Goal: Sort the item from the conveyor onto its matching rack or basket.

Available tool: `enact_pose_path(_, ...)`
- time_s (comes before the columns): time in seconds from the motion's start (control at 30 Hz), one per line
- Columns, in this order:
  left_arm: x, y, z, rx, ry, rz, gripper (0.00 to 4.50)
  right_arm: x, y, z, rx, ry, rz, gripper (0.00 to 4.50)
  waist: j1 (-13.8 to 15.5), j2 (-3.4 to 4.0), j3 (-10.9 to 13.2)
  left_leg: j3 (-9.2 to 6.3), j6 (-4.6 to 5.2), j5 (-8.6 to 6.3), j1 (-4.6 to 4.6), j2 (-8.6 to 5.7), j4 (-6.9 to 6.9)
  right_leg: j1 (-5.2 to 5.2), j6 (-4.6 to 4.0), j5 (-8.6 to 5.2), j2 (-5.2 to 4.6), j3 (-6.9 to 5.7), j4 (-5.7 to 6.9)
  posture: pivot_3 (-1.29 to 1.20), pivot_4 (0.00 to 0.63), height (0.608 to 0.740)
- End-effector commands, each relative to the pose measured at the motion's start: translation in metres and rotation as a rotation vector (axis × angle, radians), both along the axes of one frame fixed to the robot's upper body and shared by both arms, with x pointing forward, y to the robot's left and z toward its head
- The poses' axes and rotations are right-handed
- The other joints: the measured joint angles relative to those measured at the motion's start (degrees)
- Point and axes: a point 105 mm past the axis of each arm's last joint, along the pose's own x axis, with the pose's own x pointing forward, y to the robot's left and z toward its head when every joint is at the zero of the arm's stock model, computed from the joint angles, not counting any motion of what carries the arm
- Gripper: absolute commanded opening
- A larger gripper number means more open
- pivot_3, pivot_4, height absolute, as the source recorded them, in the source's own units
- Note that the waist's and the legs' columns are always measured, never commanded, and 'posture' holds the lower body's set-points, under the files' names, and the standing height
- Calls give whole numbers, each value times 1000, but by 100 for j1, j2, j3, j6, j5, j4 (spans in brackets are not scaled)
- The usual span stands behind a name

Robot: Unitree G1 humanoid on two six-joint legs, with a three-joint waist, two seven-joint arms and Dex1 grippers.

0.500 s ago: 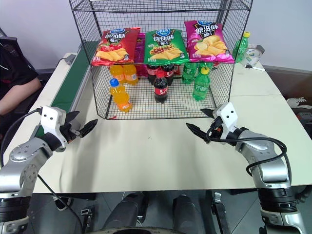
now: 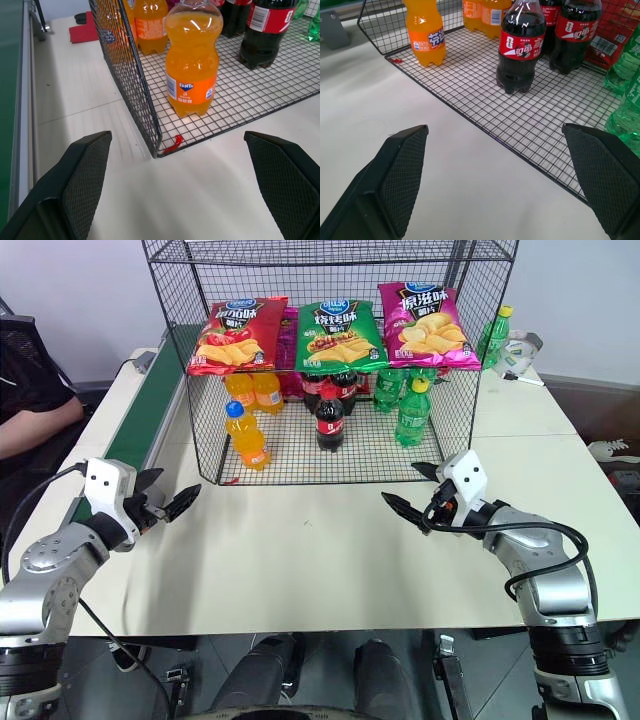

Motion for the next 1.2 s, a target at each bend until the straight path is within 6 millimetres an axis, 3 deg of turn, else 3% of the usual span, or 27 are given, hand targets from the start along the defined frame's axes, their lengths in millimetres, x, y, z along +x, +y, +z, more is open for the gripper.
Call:
enact_pose_path(0.03, -1, 4, 11, 15, -45, 13, 4437, 0, 4, 11, 0, -54, 13, 4500, 0, 0, 0, 0, 0, 0, 0, 0, 0, 0, 0, 0, 0, 0, 0, 0, 150, 740)
enact_pose_path(0.77, 0, 10, 7, 13, -50, 39, 4437, 5, 18, 10, 5, -81, 39, 4500, -1, 0, 0, 0, 0, 0, 0, 1, -1, 0, 0, 0, 0, 0, -3, 0, 150, 740)
enact_pose_path(1.2, 2, 7, -1, -4, -48, 54, 4437, 12, 23, 11, 38, -149, -35, 4500, -1, 0, 0, 0, 0, 0, 0, 0, -2, -1, 1, 1, 1, 0, -3, 0, 150, 740)
